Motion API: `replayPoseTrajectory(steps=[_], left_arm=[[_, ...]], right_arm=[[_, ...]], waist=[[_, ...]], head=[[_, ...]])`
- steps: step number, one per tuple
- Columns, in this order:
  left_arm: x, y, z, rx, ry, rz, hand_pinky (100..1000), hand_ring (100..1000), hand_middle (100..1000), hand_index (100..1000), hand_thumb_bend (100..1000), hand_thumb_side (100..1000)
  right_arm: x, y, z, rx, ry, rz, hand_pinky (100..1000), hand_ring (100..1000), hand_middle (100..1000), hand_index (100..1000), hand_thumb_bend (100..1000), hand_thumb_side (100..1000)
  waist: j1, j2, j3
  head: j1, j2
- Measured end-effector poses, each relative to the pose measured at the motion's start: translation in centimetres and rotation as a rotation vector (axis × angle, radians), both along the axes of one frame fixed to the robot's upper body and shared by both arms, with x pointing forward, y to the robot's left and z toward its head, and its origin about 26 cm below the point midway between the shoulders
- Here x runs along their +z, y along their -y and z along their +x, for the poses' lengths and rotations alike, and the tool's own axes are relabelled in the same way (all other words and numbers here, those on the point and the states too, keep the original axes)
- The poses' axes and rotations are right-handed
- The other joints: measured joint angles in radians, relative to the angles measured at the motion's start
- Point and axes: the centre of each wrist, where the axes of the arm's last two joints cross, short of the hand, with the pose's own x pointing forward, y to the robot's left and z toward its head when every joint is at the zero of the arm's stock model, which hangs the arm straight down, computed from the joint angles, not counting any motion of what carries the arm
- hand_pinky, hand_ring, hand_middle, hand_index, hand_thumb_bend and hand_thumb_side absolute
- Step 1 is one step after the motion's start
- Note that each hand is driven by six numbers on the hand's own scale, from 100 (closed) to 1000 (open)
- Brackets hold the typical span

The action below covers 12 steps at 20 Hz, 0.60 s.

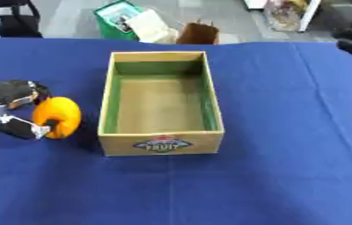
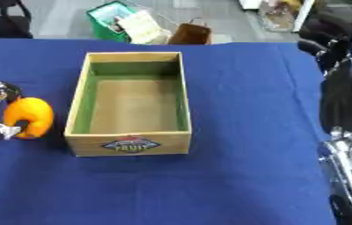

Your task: Pick up objects on the table and place them in the box.

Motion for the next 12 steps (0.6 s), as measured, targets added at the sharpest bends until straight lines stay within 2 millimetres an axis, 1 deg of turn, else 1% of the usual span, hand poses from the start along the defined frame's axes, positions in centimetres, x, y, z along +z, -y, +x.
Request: replayPoseTrajectory(steps=[2,4,6,9,12], left_arm=[[0.3,0.3,-0.1,-0.016,0.001,-0.019,528,626,700,727,100,185],[0.7,0.7,-0.3,-0.028,0.013,-0.039,501,606,668,701,100,245],[1.1,1.0,-0.5,-0.031,0.035,-0.063,473,572,611,674,100,276],[1.5,1.3,-0.8,-0.027,0.078,-0.091,440,539,580,638,100,277],[1.9,1.5,-0.9,-0.023,0.125,-0.117,428,528,567,622,100,287]], right_arm=[[0.0,0.0,0.0,-0.001,-0.001,0.0,778,766,699,790,100,1000],[0.0,0.0,0.0,-0.001,-0.002,0.0,777,766,699,791,100,1000],[0.0,0.0,0.0,-0.001,-0.003,0.0,778,765,698,791,100,1000],[0.0,0.0,0.0,-0.001,-0.003,0.0,777,765,698,791,100,1000],[0.0,0.0,0.0,-0.001,-0.003,0.0,777,765,697,791,100,1000]], waist=[[0.0,0.0,0.001],[0.0,0.0,0.002],[0.0,0.0,0.003],[0.001,0.0,0.004],[0.001,0.0,0.005]], head=[[0.0,0.0],[0.0,0.0],[0.0,0.0],[-0.001,0.0],[-0.001,0.0]])
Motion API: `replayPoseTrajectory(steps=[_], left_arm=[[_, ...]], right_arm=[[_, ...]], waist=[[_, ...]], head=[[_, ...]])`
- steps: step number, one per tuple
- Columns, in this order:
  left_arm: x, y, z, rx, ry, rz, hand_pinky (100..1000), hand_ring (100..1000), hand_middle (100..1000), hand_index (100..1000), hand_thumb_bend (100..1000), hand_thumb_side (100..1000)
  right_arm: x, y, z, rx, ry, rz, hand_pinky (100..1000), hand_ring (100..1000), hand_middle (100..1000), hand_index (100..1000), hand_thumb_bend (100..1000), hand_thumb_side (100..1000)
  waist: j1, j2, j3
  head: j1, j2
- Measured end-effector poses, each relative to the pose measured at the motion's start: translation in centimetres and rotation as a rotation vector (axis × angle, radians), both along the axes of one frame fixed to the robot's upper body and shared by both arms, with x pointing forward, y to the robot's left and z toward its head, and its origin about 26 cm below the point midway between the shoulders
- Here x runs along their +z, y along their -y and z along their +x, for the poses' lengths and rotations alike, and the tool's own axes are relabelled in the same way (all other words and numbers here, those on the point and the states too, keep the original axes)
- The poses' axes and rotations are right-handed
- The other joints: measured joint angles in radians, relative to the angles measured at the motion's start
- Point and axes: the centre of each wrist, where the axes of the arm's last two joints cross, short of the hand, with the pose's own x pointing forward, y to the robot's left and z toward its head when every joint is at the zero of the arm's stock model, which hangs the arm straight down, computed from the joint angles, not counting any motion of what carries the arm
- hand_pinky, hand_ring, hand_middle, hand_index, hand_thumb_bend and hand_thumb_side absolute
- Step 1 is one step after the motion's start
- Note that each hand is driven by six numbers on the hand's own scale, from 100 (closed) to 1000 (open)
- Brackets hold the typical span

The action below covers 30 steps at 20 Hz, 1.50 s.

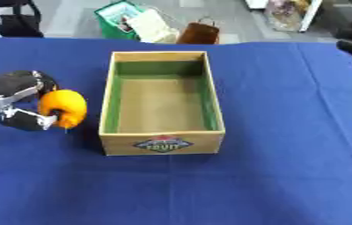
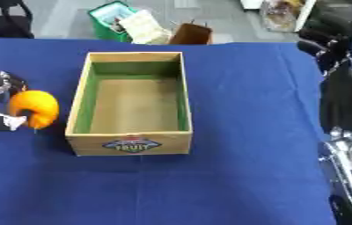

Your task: Pick up objects on the table and place them in the box.

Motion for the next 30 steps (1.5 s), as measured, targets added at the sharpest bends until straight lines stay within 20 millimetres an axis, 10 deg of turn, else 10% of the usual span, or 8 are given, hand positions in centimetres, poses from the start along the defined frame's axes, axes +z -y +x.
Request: replayPoseTrajectory(steps=[14,30], left_arm=[[9.3,4.3,0.5,-0.093,0.377,-0.163,459,518,490,560,100,325],[4.9,14.3,3.1,-0.118,0.426,-0.193,453,522,492,561,100,315]], right_arm=[[0.6,-0.4,0.2,0.024,0.026,-0.01,775,763,698,790,100,1000],[1.4,-1.4,0.6,0.082,0.058,0.006,775,762,698,790,100,1000]], waist=[[0.005,0.0,-0.013],[-0.018,0.008,-0.054]], head=[[-0.005,0.003],[0.035,0.008]])
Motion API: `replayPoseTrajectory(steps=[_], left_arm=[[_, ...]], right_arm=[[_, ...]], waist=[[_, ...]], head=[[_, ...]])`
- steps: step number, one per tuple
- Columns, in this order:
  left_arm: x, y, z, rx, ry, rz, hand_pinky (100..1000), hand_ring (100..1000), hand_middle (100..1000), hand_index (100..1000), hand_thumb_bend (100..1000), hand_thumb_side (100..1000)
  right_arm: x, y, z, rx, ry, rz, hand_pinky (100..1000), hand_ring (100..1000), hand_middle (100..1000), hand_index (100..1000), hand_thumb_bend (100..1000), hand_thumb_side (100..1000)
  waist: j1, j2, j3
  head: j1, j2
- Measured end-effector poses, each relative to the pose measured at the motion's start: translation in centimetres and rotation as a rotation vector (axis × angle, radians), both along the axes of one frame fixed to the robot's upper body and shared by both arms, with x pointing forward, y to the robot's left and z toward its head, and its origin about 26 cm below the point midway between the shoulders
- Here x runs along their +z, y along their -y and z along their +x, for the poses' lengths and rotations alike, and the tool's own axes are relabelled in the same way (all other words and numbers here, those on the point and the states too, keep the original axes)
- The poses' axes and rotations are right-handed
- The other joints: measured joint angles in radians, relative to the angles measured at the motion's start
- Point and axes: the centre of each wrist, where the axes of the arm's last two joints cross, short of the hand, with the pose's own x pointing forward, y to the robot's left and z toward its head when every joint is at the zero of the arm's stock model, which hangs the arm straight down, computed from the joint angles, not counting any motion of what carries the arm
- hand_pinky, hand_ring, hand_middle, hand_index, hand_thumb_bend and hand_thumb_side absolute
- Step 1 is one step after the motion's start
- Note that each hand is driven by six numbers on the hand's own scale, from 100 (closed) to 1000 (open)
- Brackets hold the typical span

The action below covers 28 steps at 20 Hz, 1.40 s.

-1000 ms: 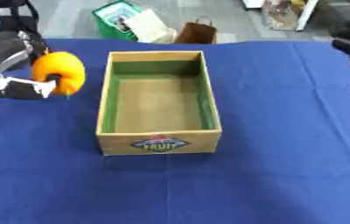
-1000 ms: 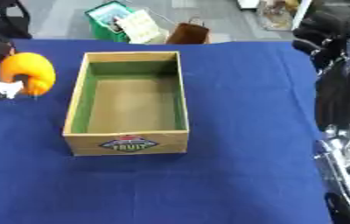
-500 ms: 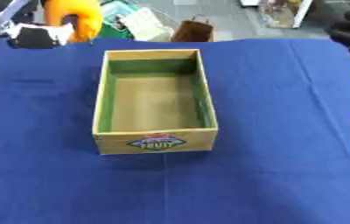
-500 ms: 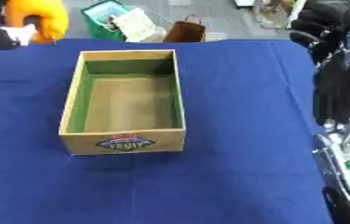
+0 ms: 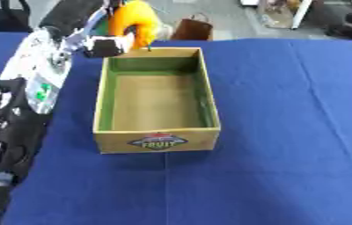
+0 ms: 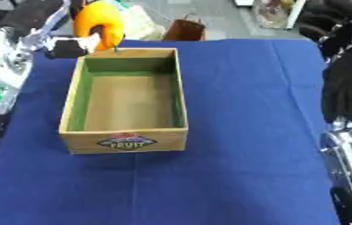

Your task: Pick up objects on the table and place them in the box.

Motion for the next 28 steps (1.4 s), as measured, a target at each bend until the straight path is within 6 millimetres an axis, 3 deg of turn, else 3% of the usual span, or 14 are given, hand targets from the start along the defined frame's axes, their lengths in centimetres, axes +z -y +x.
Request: replayPoseTrajectory(steps=[6,11,17,18,21,23,25,28], left_arm=[[-2.7,1.3,0.8,-0.01,-0.031,0.099,487,535,518,578,100,300],[-4.5,2.0,1.3,-0.064,-0.08,0.209,545,591,592,674,100,173],[-5.7,1.9,1.6,-0.096,-0.199,0.374,594,653,662,770,100,308],[-5.9,1.8,1.6,-0.098,-0.218,0.392,605,671,683,818,110,352],[-6.3,1.7,1.6,-0.098,-0.265,0.431,628,711,735,905,283,524],[-6.1,1.6,1.5,-0.092,-0.272,0.44,644,734,762,960,473,706],[-5.8,1.5,1.3,-0.081,-0.264,0.431,651,743,775,969,594,784],[-5.0,1.2,0.9,-0.048,-0.217,0.385,651,743,774,973,679,849]], right_arm=[[-0.1,-0.2,0.0,0.01,-0.005,0.006,777,763,699,790,100,1000],[-0.1,-0.2,0.0,0.012,-0.009,0.007,777,763,699,790,100,1000],[-0.2,-0.1,0.0,0.01,-0.013,0.007,777,763,699,790,100,1000],[-0.3,-0.1,0.0,0.008,-0.016,0.008,777,763,699,790,100,1000],[-0.3,-0.1,-0.1,0.006,-0.019,0.009,778,763,700,790,100,1000],[-0.3,-0.1,-0.1,0.005,-0.02,0.01,778,763,700,790,100,1000],[-0.4,0.0,-0.1,0.004,-0.019,0.011,777,763,700,790,100,1000],[-0.4,0.0,-0.1,0.003,-0.018,0.013,777,763,700,790,100,1000]], waist=[[0.0,0.001,-0.001],[0.001,0.001,-0.006],[0.006,0.001,-0.004],[0.006,0.001,-0.002],[0.006,0.001,0.0],[0.005,0.001,0.002],[0.003,0.0,0.006],[-0.003,-0.002,0.009]], head=[[0.006,-0.001],[0.009,-0.001],[0.007,-0.001],[0.005,-0.001],[0.003,0.0],[0.003,0.0],[0.003,0.0],[0.007,-0.001]])
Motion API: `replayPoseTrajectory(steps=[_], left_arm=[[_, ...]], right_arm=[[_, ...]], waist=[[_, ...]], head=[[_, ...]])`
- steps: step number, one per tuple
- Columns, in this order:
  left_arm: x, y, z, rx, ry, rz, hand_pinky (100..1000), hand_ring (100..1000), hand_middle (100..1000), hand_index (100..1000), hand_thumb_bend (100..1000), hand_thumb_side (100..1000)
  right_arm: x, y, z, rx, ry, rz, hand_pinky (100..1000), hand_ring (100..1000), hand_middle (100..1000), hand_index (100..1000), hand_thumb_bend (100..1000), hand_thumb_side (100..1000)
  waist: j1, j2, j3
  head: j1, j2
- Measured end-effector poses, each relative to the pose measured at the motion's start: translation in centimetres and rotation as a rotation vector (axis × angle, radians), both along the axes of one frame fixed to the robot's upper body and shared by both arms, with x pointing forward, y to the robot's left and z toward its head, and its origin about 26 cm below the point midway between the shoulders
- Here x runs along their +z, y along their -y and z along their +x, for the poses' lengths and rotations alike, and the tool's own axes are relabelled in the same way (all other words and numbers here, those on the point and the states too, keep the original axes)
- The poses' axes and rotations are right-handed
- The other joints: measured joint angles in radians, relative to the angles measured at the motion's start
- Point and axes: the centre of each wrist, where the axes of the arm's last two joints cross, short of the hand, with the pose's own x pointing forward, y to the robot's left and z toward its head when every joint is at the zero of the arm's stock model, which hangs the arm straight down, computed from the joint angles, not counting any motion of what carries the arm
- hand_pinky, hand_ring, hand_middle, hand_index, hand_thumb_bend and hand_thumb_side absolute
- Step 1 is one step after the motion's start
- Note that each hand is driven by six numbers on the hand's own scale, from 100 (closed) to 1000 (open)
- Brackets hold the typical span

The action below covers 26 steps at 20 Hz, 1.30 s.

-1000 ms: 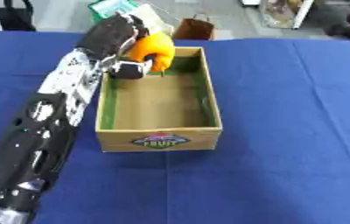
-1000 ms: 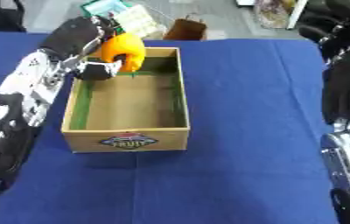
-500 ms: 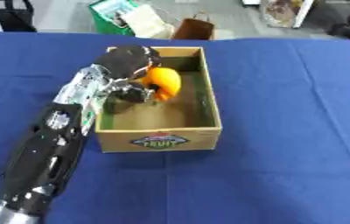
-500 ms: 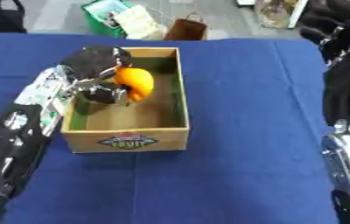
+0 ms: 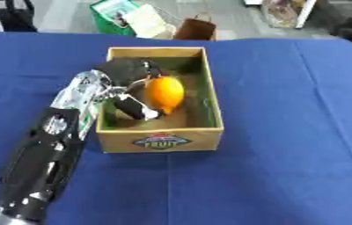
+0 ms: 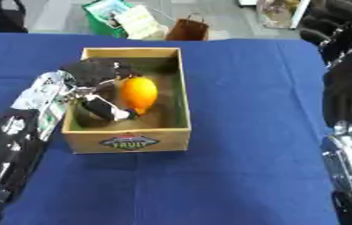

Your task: Pick up objects on the table and place them in the box.

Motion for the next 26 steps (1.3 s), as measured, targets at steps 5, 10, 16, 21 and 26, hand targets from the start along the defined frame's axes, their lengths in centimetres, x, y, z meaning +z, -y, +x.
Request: replayPoseTrajectory(steps=[5,10,16,21,26], left_arm=[[1.1,-0.7,-0.6,0.05,0.111,-0.143,631,712,724,941,694,886],[2.5,-2.1,-1.6,0.081,0.218,-0.385,621,670,627,859,365,783],[3.7,-7.6,-4.8,0.027,0.223,-0.746,592,621,556,822,144,814],[5.3,-12.1,-8.9,-0.01,0.211,-1.09,599,614,551,807,100,862],[5.5,-15.0,-12.9,-0.048,0.244,-1.355,612,617,562,807,100,850]], right_arm=[[-0.2,0.1,-0.1,-0.004,-0.005,0.002,776,763,701,790,100,1000],[-0.2,0.1,-0.1,-0.007,0.0,0.005,775,762,701,790,100,1000],[-0.1,0.5,-0.1,-0.029,0.014,0.016,774,762,701,790,100,1000],[-0.2,0.8,-0.2,-0.052,0.017,0.024,774,762,702,790,100,1000],[-0.7,1.2,-0.3,-0.075,0.005,0.028,774,767,707,791,100,1000]], waist=[[-0.006,-0.001,0.008],[-0.011,-0.001,0.015],[-0.013,-0.001,0.024],[-0.02,-0.001,0.032],[-0.029,-0.007,0.047]], head=[[0.007,-0.019],[0.008,-0.037],[-0.016,-0.042],[-0.027,-0.038],[-0.035,-0.028]])
